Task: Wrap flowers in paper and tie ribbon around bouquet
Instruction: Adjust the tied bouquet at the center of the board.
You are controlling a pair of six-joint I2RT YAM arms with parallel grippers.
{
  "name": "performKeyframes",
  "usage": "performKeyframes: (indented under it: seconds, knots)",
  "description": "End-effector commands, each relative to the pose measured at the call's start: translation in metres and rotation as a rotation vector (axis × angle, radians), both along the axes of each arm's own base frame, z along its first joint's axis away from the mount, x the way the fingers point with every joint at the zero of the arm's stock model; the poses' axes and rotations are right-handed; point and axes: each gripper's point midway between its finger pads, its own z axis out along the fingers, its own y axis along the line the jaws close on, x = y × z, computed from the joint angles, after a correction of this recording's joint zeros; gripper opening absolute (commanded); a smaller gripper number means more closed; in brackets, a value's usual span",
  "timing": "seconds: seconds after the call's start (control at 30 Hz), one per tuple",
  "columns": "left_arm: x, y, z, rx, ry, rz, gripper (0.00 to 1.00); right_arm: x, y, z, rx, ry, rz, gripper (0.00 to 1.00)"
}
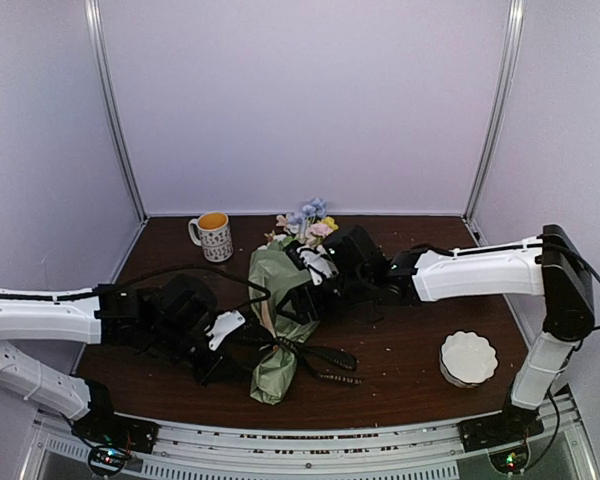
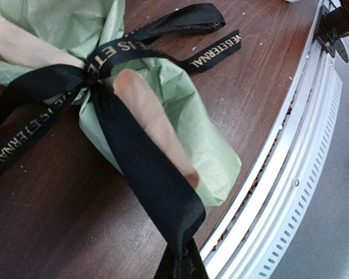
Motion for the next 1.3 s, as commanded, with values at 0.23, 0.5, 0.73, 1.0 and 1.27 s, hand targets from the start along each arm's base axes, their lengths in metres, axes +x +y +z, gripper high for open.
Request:
performKeyframes:
  seconds: [0.23, 0.5, 0.73, 1.0, 1.27]
  knots:
    - [-0.037, -0.014, 0.071, -0.167, -0.183, -0.176, 0.0, 0.044, 0.009, -0.062, -0.156, 0.076, -0.102, 0.67]
    - [-0.034, 0.012, 0.054, -0.11, -0.147, -0.051, 0.0, 0.043, 0.011, -0.053, -0.139, 0.071, -0.074, 0.67]
    - [-0.004, 0.062, -0.015, 0.223, -0.074, 0.197, 0.0, 0.037, 0.015, -0.001, -0.052, 0.008, -0.023, 0.68]
    - [-0.021, 0.071, -0.089, 0.481, 0.156, 0.163, 0.0, 0.031, -0.021, 0.059, -0.027, -0.103, -0.073, 0.7]
    - [-0.004, 0.052, -0.067, 0.411, 0.035, 0.081, 0.82, 0.037, -0.08, 0.076, -0.021, -0.126, -0.216, 0.75]
